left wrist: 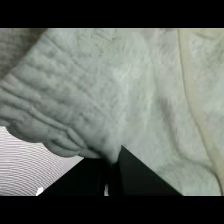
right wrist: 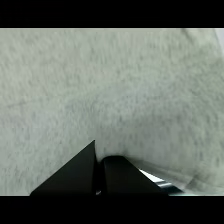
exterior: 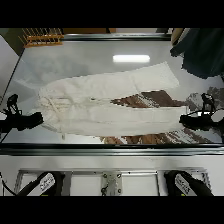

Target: Fold the clothes and pants, and hang the long-sleeved shirts on hangers.

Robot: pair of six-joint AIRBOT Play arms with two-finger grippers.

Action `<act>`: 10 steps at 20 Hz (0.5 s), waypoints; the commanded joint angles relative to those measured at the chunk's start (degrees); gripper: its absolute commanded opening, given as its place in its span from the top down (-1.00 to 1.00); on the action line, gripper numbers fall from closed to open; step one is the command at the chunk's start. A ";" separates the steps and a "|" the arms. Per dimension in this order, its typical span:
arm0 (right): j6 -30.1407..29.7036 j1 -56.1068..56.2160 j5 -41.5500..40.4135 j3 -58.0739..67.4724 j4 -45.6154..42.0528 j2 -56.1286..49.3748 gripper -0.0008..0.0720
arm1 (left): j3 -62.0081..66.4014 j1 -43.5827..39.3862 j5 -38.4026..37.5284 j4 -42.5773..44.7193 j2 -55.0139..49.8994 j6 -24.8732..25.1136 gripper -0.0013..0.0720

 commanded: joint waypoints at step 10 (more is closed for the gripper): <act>5.49 -0.02 14.49 7.04 -2.16 2.32 -0.92 | -6.03 4.37 1.18 0.07 2.05 2.84 0.88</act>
